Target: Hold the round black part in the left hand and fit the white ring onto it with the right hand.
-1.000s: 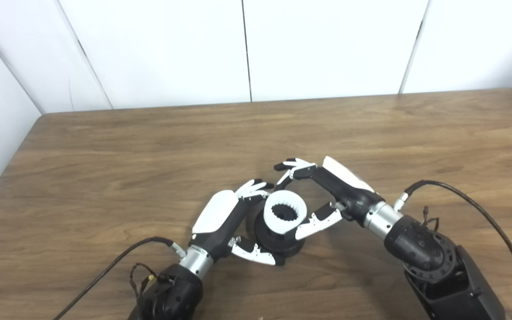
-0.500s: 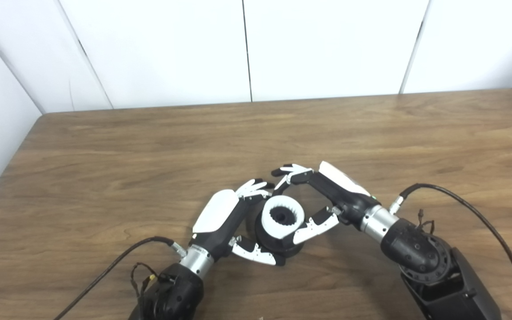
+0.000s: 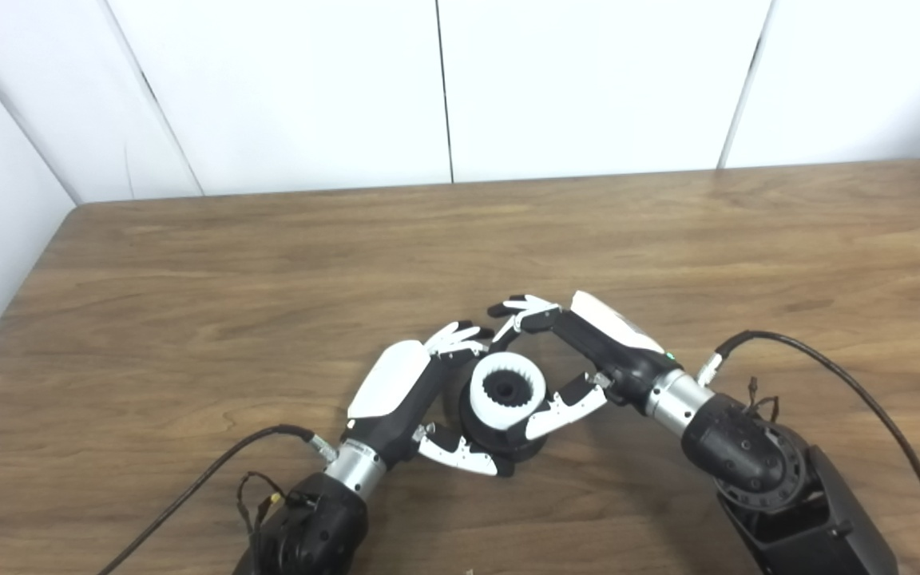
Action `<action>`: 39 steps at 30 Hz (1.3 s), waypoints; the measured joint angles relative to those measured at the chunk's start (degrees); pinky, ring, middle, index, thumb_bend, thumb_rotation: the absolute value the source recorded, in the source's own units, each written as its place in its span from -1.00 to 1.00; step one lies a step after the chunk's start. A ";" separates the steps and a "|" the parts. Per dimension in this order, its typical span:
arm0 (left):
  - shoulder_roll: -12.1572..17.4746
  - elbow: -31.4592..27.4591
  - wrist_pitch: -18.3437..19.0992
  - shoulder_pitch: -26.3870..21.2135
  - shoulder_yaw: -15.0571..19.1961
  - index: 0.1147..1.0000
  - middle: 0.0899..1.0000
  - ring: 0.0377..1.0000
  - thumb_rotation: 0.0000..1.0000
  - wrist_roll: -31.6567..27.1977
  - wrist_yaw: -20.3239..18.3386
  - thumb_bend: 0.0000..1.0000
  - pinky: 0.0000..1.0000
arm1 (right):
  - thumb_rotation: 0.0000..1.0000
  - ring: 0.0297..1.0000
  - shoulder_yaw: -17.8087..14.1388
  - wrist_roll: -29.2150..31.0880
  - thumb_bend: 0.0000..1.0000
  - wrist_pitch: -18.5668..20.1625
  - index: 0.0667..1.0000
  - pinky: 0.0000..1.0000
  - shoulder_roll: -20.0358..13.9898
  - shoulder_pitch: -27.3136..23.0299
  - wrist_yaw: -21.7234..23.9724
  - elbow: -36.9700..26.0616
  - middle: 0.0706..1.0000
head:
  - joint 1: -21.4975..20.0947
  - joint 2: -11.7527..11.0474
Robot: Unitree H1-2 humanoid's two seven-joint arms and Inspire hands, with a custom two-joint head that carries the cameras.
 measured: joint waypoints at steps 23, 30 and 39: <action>-0.15 -0.01 0.00 0.01 -0.09 0.29 0.71 0.87 -0.37 0.17 -0.07 0.82 0.70 | -0.32 0.89 0.55 -1.86 1.00 0.38 0.45 0.65 -1.38 -0.74 3.63 0.01 0.78 | 0.26 0.00; -0.14 -0.34 0.89 0.01 0.13 0.42 0.77 0.91 -0.27 0.57 -0.32 0.93 0.75 | -0.35 0.89 -0.20 -1.95 1.00 1.39 0.45 0.65 -1.54 -0.98 3.81 0.01 0.78 | 0.26 0.09; 1.72 -3.97 4.73 0.26 1.96 0.63 0.80 0.94 -0.34 -0.43 -4.35 1.00 0.77 | -0.37 0.90 -2.06 -1.09 1.00 1.40 0.45 0.69 -1.62 -1.48 3.80 0.22 0.79 | 0.61 0.09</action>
